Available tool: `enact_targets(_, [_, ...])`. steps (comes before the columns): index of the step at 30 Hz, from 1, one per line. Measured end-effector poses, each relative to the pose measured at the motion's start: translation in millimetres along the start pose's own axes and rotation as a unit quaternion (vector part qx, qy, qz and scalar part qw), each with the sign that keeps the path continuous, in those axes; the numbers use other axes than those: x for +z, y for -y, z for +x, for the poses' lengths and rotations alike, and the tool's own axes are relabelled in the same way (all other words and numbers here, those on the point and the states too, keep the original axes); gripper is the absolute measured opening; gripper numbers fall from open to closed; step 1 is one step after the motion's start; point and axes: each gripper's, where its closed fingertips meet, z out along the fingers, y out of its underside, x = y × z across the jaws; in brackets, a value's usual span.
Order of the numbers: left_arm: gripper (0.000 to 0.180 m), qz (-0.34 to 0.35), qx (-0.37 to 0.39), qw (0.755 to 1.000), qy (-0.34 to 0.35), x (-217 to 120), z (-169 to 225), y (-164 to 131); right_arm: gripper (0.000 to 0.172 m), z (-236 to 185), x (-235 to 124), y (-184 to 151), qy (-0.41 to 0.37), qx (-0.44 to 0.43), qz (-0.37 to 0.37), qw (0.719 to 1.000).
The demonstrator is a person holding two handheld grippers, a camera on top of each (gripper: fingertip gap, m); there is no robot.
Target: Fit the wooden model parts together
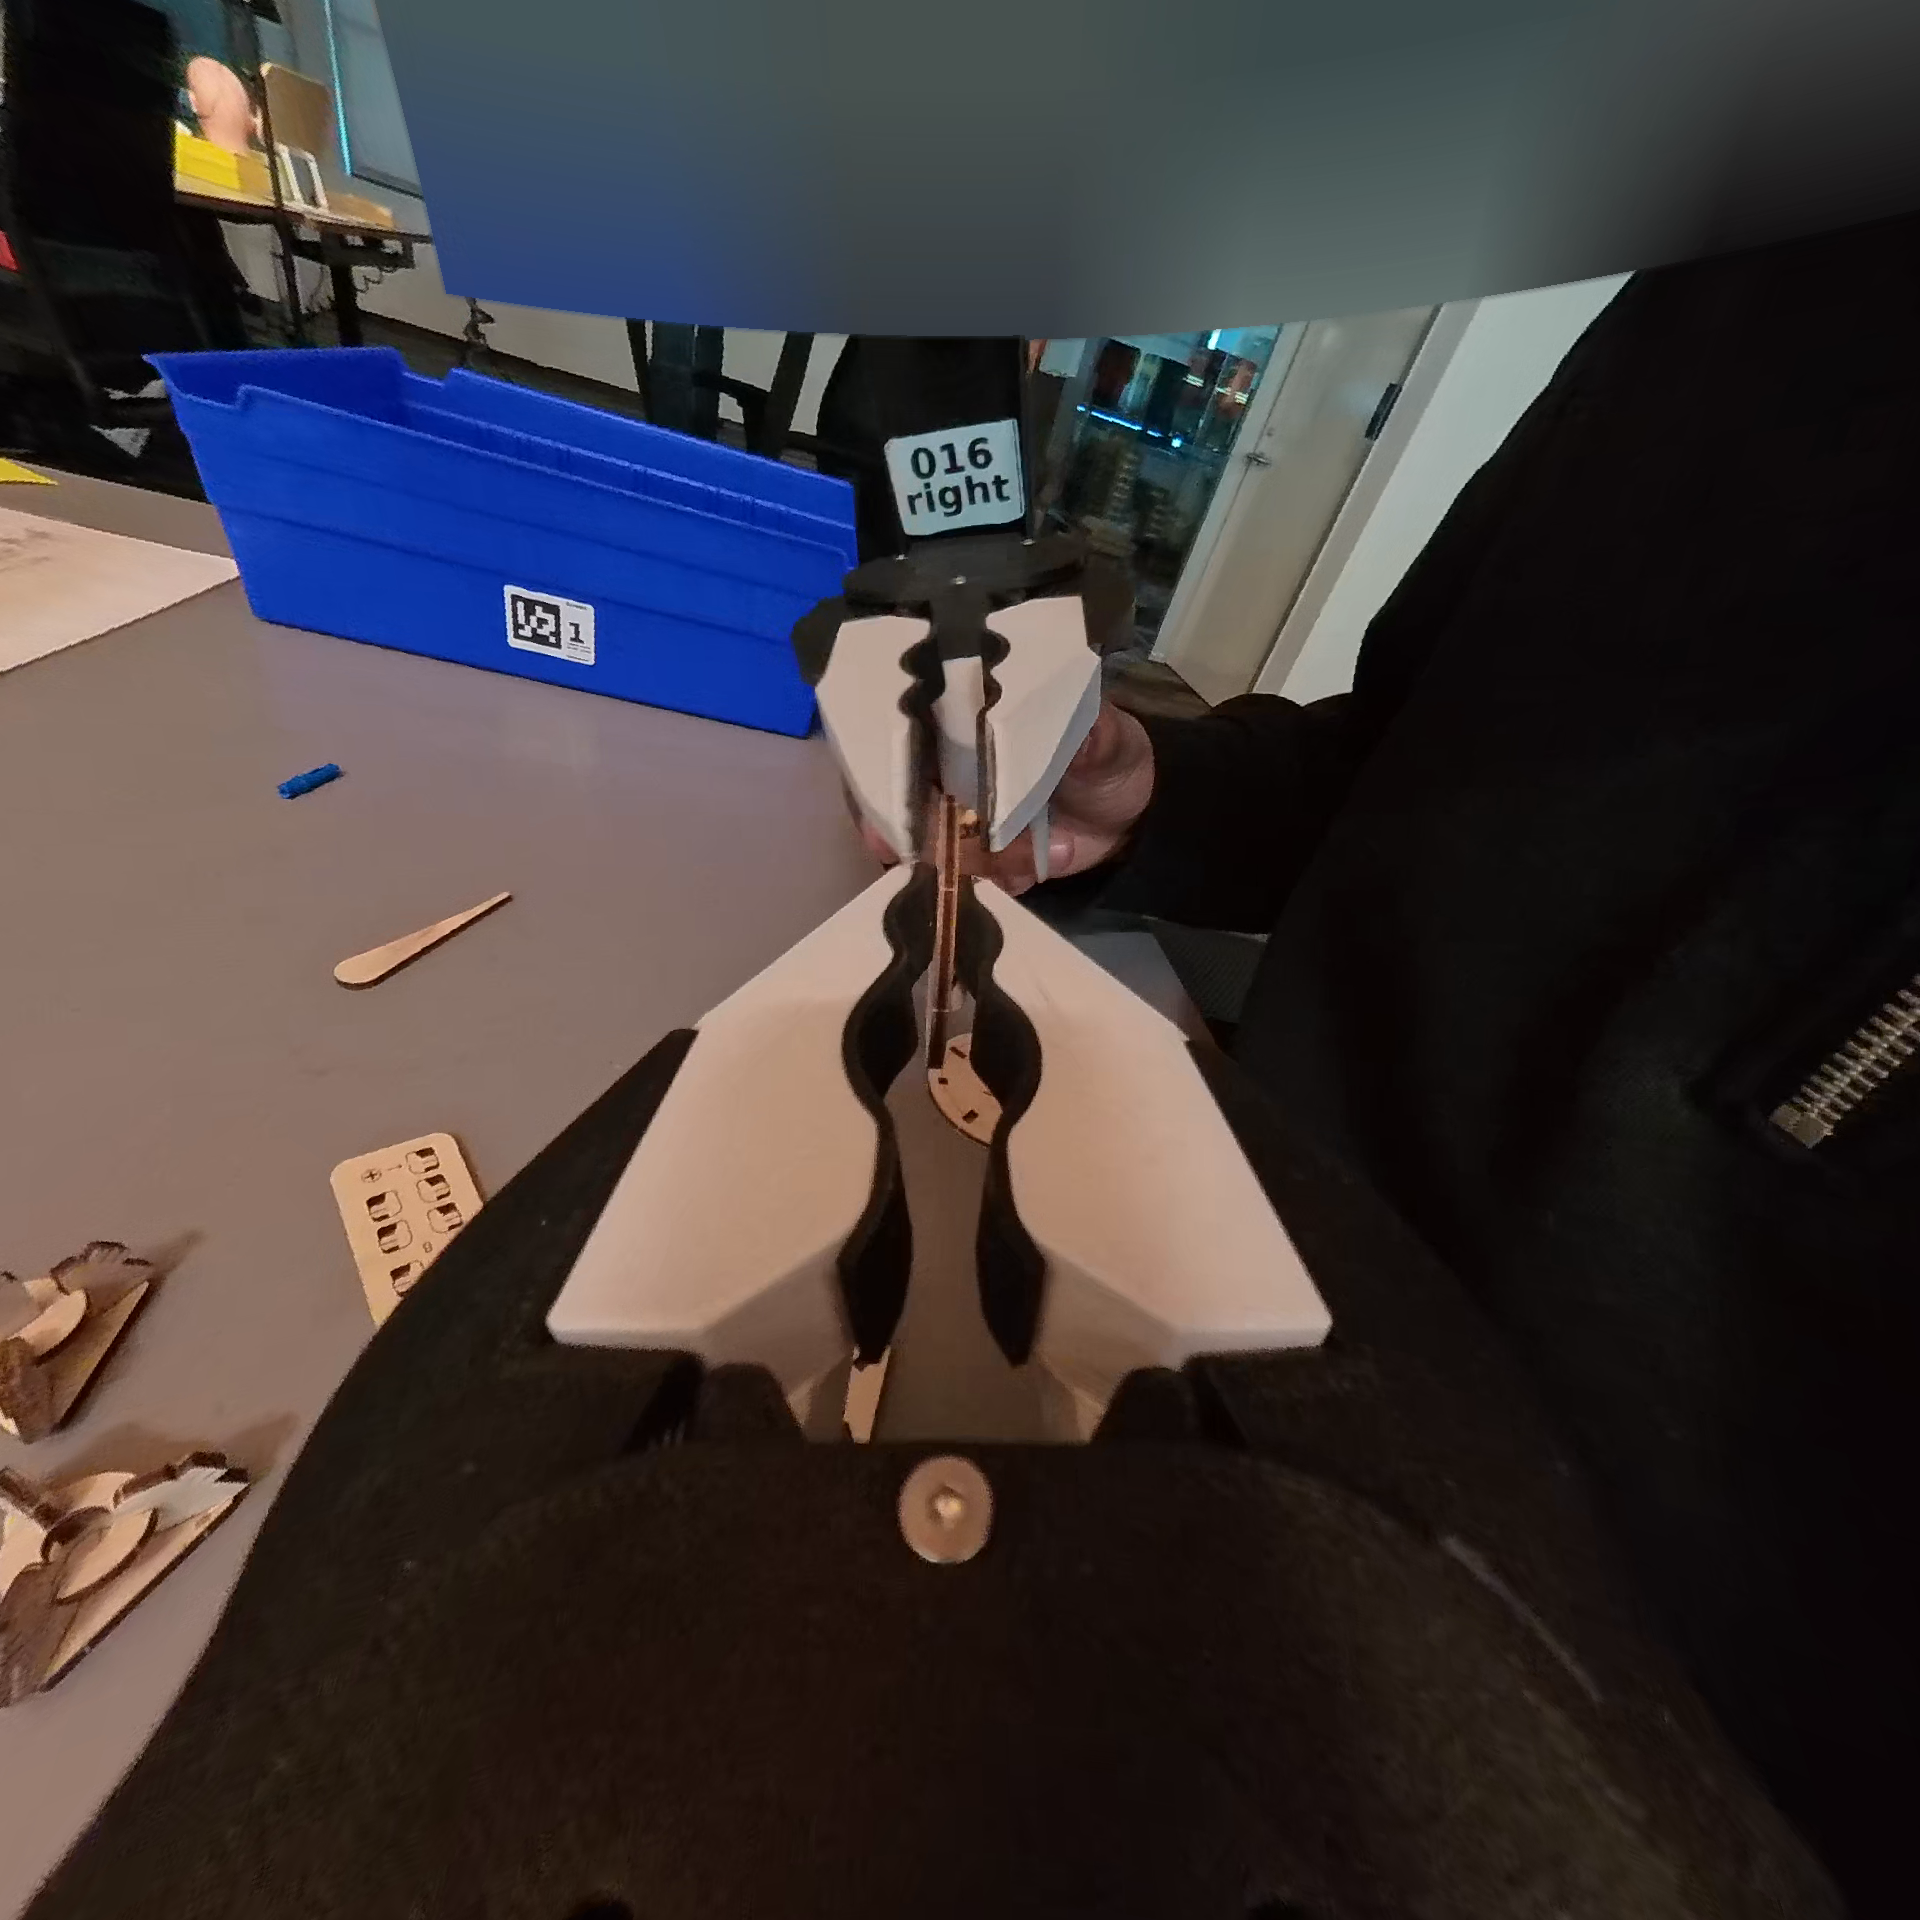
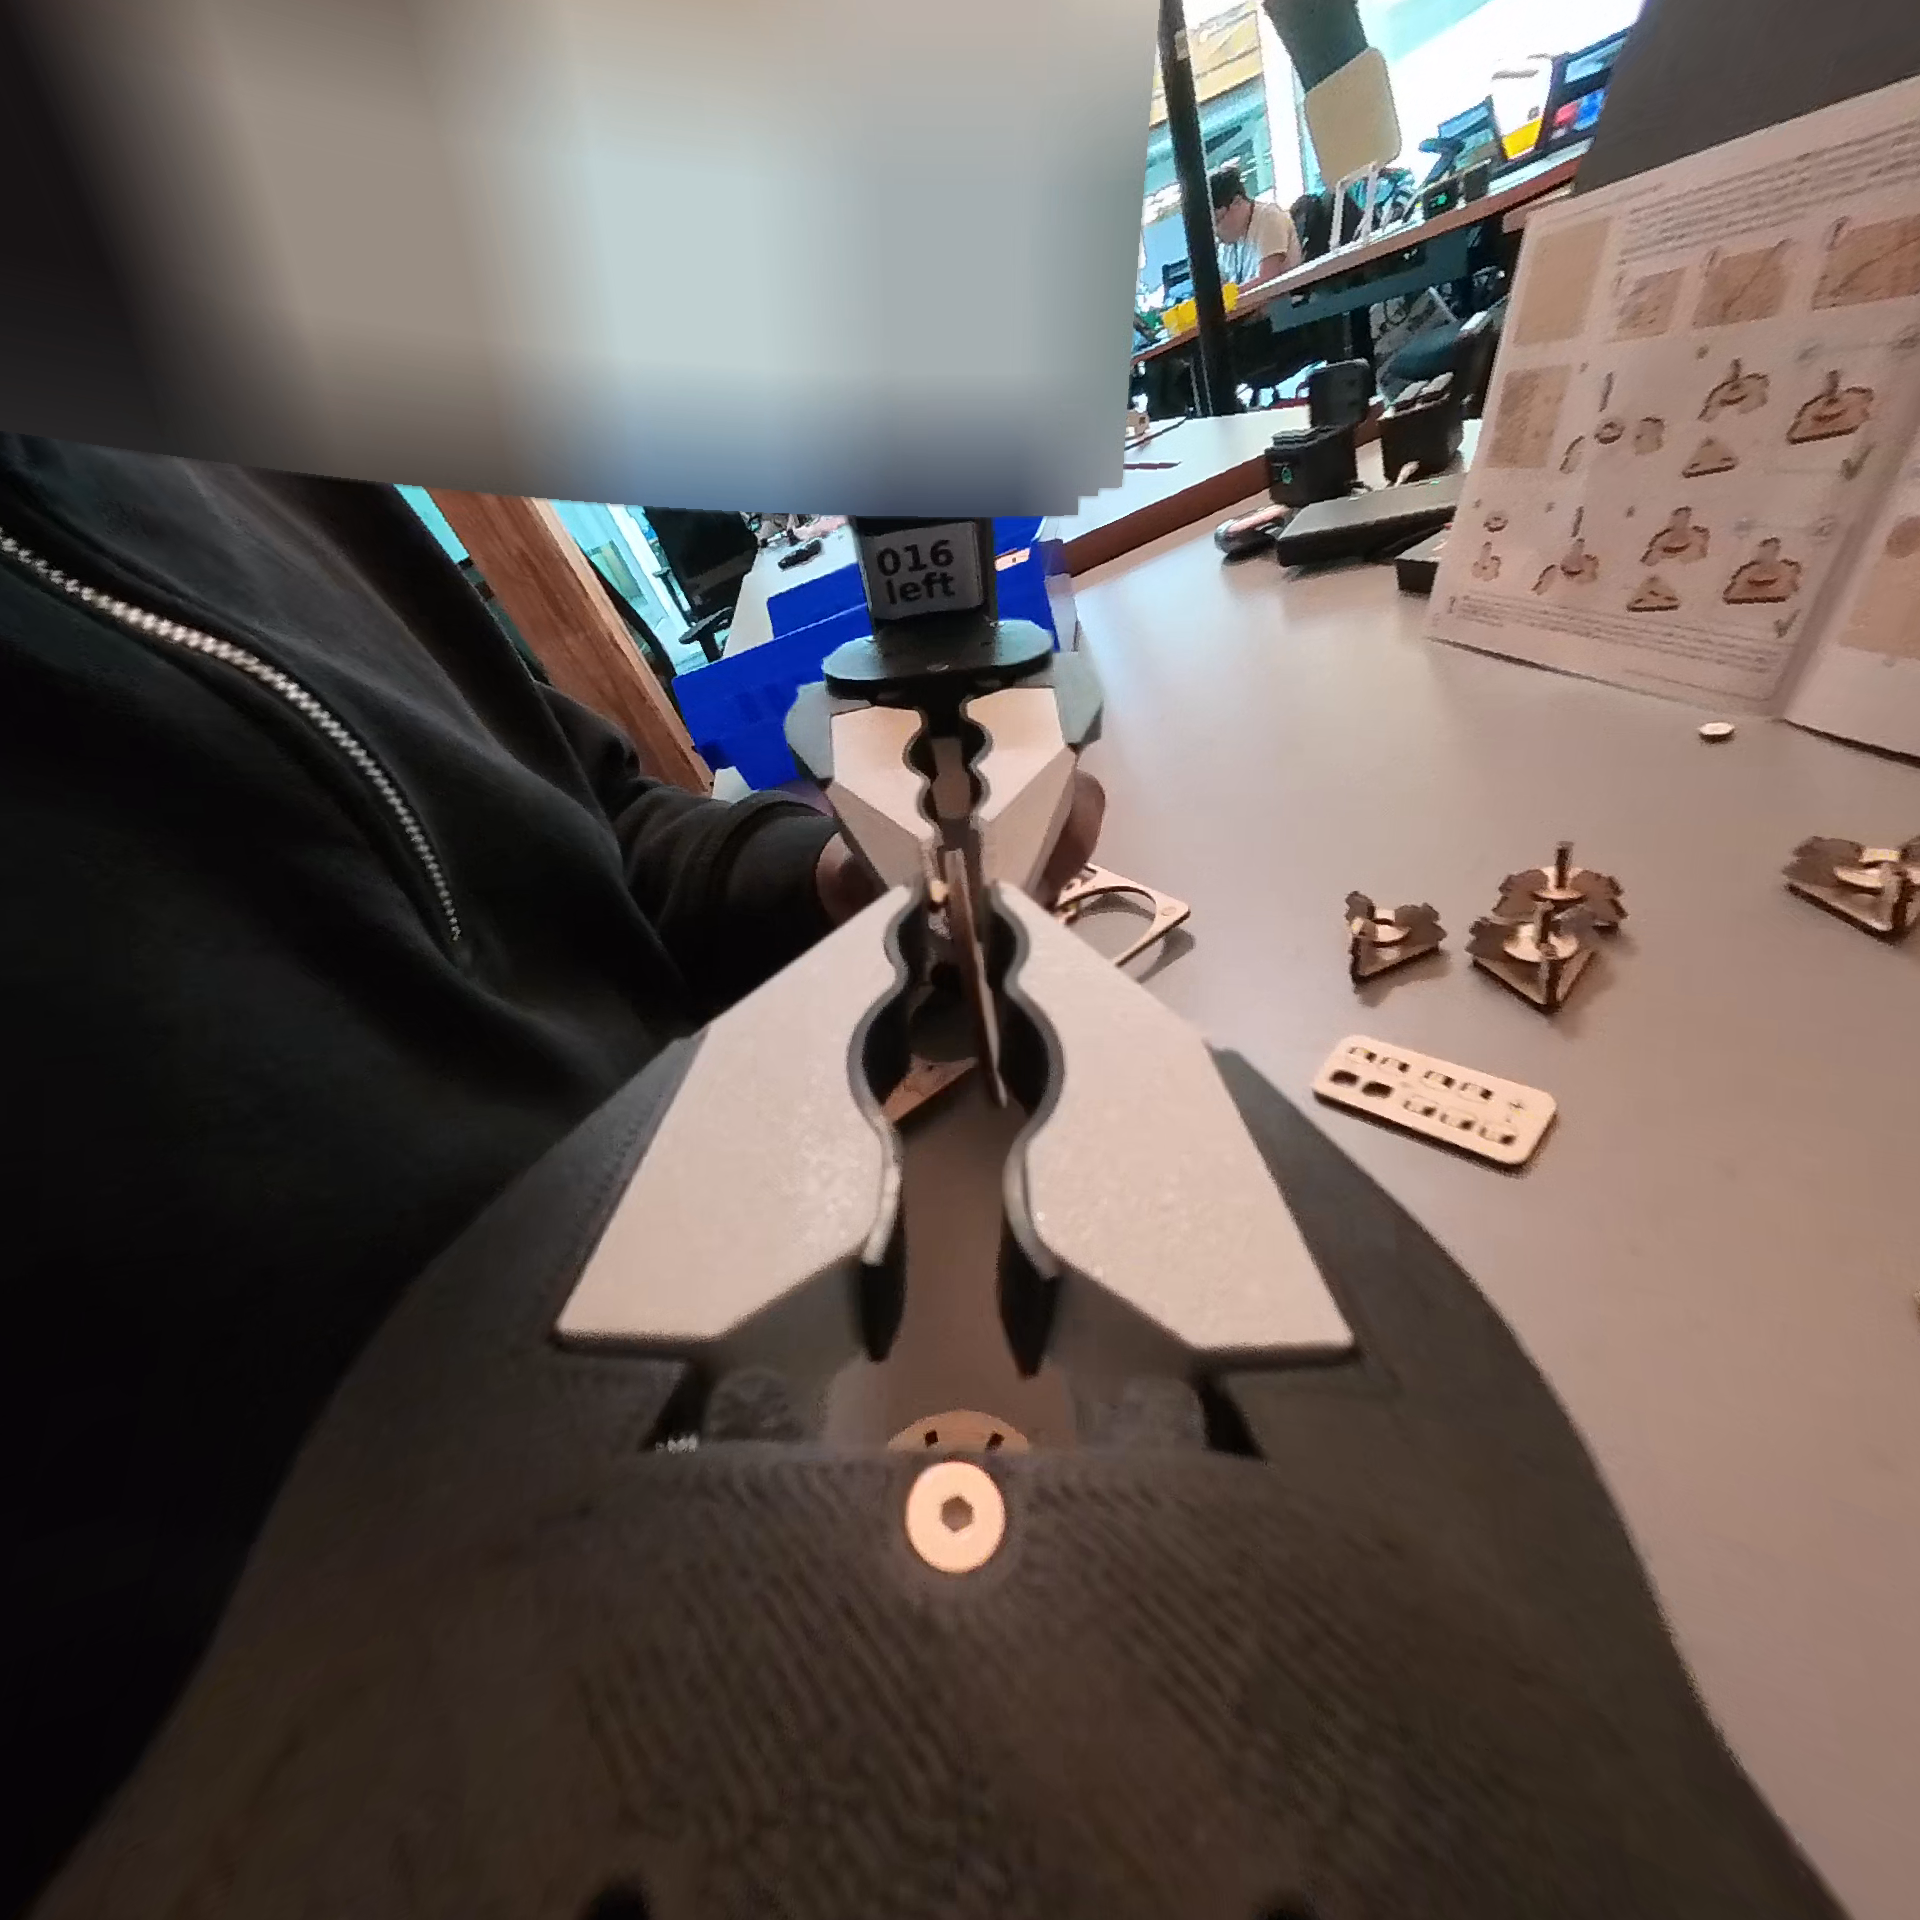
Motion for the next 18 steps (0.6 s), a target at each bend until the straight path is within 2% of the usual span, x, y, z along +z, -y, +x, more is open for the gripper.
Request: enact_targets(18, [0.001,-0.012,-0.029,0.999,-0.008,3.6,-1.3,-8.3,0.004,2.5,-1.4,-10.7,-0.01,-0.06,-0.04,0.997])
